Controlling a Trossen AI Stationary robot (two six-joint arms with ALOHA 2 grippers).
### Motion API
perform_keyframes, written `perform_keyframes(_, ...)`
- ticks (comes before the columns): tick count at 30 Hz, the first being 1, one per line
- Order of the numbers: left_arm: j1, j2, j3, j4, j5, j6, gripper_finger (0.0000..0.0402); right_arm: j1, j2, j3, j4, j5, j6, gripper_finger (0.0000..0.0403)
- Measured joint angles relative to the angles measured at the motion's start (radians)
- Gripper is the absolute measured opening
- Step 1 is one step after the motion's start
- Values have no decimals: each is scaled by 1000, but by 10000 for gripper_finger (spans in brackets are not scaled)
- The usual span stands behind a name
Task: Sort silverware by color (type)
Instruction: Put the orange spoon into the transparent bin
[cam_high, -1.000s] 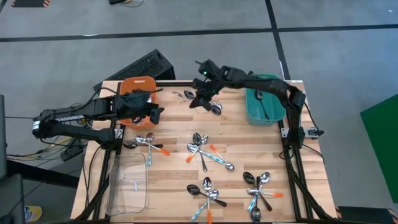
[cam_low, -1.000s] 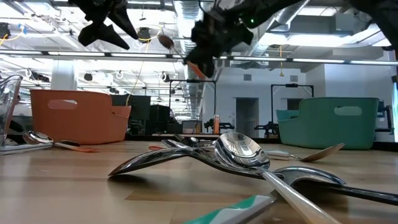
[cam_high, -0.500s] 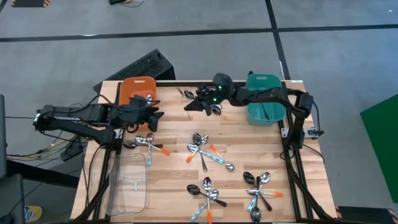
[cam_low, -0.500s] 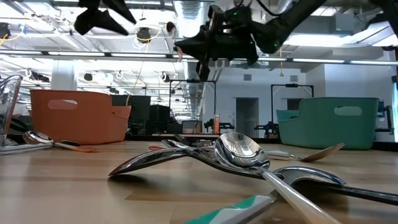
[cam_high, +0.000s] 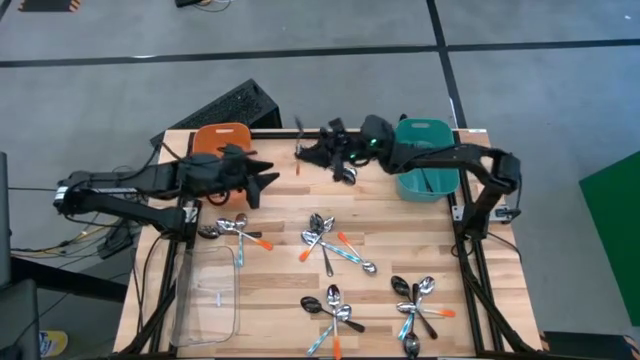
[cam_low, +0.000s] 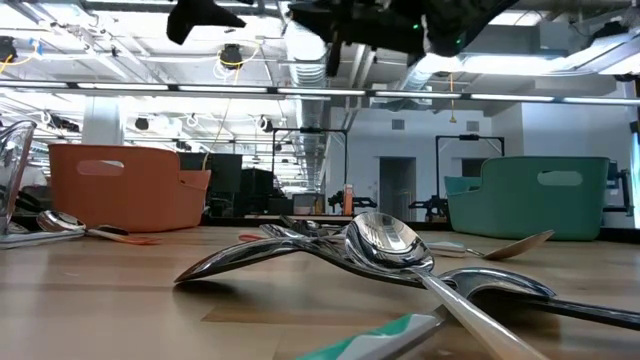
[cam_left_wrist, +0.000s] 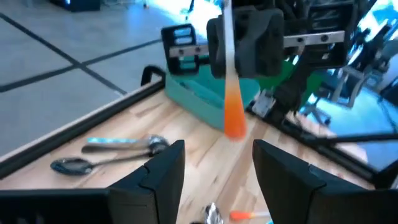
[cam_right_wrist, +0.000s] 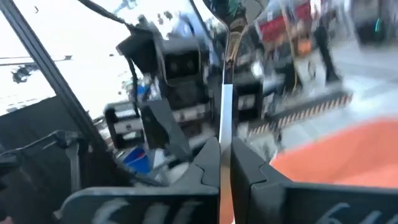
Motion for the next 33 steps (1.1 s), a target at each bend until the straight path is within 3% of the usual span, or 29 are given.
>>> perform_keyframes(6,45,18,0,141,101,76,176,-24,-32,-19,-40,-34,-23,19)
perform_keyframes(11,108,82,-1,267,210,99,176,27,-32,-19,-50,-51,-47,19)
perform_keyframes(20,155,163,-2,393,481,98,175,98,-32,-19,-126,21,-109,19)
perform_keyframes(22,155,175,-1,394,492,97,169,98,-32,-19,-121,23,-107,19)
perform_keyframes(25,156,182,-2,372,439,57,129,103,-31,-19,-129,27,-91,19)
perform_keyframes(29,163,181,-2,377,422,50,27,119,-31,-19,-128,36,-82,19)
perform_keyframes(33,163,180,-2,381,436,44,8,138,-32,-19,-133,37,-83,20)
